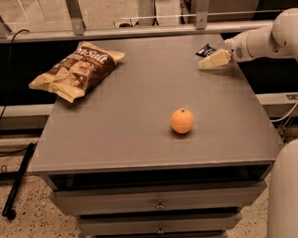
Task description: Move rxbar blueberry near orange
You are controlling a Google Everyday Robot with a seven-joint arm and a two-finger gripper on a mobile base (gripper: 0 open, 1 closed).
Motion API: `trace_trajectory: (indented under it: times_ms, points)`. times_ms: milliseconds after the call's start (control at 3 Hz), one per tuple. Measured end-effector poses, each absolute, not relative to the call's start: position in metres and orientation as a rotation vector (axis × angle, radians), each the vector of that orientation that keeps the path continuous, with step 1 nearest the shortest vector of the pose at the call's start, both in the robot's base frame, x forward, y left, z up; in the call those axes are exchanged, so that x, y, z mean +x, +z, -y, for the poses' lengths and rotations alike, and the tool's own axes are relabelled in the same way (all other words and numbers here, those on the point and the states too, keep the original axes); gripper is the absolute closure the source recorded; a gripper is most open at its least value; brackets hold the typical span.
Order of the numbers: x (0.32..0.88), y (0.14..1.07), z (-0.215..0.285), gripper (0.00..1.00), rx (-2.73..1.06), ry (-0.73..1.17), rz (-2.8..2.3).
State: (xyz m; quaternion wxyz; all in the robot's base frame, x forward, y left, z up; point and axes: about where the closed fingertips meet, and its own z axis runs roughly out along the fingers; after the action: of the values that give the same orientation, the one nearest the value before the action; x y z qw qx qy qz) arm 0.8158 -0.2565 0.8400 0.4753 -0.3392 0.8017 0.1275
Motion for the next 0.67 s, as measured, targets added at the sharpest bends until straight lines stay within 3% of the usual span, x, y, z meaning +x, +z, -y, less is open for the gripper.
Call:
trace_trajectory:
  times_ms: [333, 667]
  points:
    - [0.8161, 0.8408, 0.2569, 0.5, -0.823, 0.317, -1.964]
    - [0.8159, 0.8458, 0.2535, 0.73, -0.825, 0.324, -1.954]
